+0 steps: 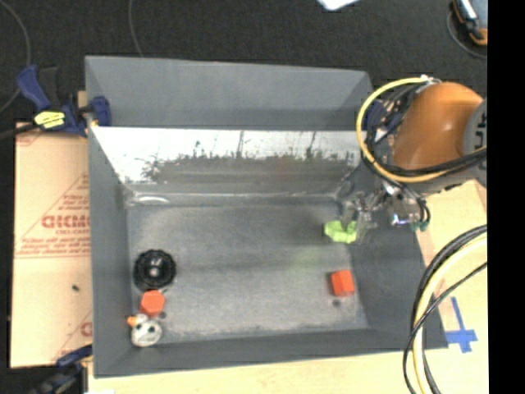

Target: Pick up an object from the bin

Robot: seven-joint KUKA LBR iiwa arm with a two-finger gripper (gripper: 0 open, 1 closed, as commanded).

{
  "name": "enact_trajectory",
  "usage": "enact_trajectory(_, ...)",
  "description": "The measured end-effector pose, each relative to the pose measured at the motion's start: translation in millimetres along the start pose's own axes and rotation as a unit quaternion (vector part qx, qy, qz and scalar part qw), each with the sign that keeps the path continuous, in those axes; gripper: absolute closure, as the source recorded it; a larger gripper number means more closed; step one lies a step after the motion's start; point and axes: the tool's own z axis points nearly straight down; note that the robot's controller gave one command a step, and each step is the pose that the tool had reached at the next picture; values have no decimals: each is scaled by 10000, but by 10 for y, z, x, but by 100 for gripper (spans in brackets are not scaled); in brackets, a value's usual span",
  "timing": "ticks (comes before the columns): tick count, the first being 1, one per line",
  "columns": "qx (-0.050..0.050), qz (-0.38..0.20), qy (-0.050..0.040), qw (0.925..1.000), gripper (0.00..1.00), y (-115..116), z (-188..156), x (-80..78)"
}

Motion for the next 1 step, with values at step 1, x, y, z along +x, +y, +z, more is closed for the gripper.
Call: enact_trajectory(1,19,-21,-39,10000,100,-47,-810,-51)
